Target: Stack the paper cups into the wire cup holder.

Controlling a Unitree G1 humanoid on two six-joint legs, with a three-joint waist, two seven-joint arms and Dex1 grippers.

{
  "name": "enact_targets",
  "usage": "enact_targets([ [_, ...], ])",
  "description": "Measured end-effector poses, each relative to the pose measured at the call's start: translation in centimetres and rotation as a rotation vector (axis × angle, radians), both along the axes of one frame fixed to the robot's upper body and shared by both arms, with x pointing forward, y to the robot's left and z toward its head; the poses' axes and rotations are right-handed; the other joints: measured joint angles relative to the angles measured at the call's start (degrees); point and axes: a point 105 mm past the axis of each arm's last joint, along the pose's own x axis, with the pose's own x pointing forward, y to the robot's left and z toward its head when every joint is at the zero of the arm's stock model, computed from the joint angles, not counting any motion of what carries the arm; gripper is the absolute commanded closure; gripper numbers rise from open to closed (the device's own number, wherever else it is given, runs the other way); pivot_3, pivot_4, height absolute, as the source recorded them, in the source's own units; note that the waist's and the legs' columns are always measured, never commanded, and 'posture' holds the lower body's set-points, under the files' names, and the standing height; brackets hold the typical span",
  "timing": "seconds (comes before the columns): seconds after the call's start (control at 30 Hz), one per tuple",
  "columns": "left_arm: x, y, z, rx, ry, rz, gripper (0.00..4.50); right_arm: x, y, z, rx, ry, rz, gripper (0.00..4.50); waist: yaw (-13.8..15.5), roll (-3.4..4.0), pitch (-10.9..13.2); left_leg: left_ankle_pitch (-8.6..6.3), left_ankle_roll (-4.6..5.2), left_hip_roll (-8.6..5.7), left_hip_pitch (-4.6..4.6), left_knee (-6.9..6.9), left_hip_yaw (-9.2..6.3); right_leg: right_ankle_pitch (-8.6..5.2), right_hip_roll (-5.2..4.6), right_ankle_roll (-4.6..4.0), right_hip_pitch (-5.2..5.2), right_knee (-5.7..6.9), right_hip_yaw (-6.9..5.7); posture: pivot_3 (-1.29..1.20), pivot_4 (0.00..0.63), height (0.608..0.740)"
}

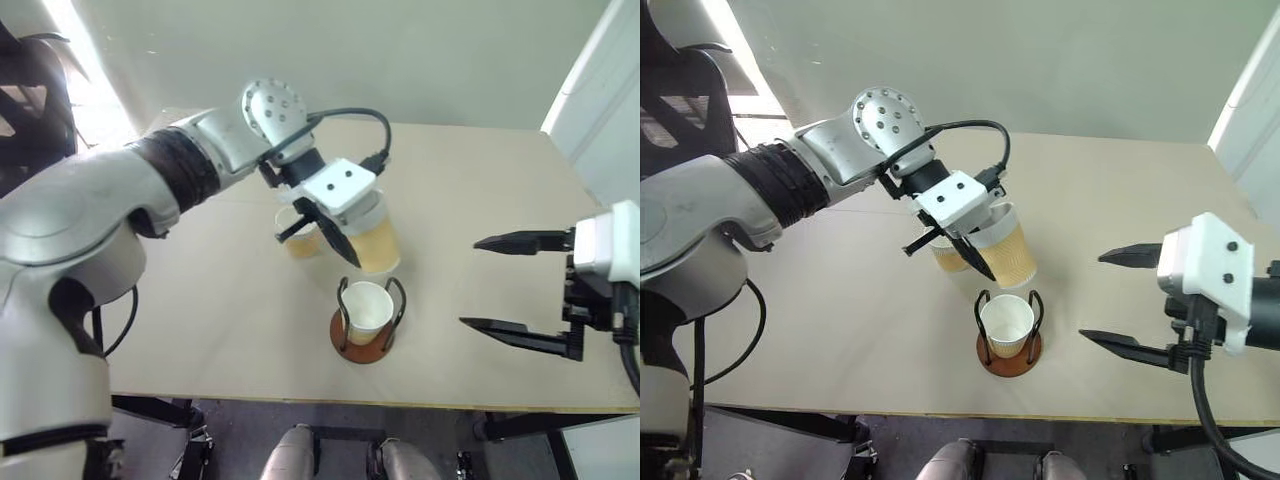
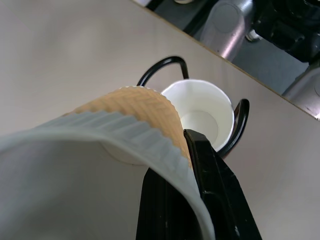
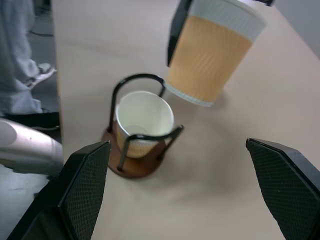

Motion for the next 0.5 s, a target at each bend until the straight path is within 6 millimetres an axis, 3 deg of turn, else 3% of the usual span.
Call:
enact_targets([
  [0.2, -0.4, -0.1, -0.5, 0.079, -0.046, -0.076, 4.48, -0.9, -0.3, 0.0, -0.022, -0.027, -0.048, 0.00, -0.04, 0.04, 0.03, -0.50, 0.68, -0.03, 0.33, 0.05, 0.23, -0.10, -0.10, 0.13, 0.26, -0.02, 0.16, 0.00, 0.150, 0.740],
  [0.5, -0.7, 0.5, -1.9, 0.150, -0.046, -0.134, 4.48, -1.5, -0.3, 0.1, -0.022, -0.047, -0.097, 0.00, -0.01, 0.08, 0.07, -0.54, 0.66, -0.03, 0.39, 0.13, 0.28, -0.13, -0.10, 0.13, 0.31, 0.03, 0.26, 0.00, 0.150, 0.740],
])
